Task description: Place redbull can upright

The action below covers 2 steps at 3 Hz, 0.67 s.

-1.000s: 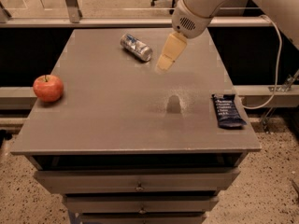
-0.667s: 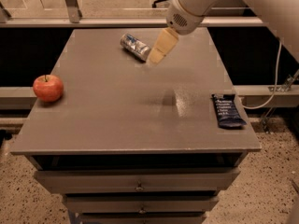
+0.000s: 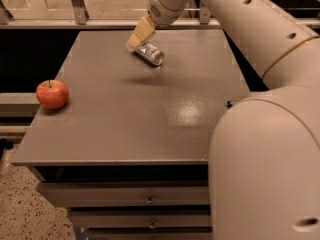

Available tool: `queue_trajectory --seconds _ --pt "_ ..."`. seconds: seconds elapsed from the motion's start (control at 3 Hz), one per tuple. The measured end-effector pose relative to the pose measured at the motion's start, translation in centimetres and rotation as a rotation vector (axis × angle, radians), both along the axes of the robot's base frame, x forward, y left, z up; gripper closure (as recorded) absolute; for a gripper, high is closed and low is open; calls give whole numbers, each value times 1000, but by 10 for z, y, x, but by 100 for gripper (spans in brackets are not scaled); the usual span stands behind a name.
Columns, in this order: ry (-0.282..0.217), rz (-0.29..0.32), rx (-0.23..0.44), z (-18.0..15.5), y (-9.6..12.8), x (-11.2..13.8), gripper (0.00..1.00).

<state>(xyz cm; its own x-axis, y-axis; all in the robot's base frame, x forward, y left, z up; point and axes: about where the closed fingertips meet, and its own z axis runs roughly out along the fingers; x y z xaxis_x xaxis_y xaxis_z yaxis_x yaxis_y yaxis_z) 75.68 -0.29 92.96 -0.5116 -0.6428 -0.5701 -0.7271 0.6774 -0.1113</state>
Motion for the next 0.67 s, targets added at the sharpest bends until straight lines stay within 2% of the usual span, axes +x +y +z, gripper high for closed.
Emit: queue_trajectory --seconds 0.33,0.67 --pt "42 -45 1 -23 21 30 0" --pt "90 -74 -17 -48 34 49 0"
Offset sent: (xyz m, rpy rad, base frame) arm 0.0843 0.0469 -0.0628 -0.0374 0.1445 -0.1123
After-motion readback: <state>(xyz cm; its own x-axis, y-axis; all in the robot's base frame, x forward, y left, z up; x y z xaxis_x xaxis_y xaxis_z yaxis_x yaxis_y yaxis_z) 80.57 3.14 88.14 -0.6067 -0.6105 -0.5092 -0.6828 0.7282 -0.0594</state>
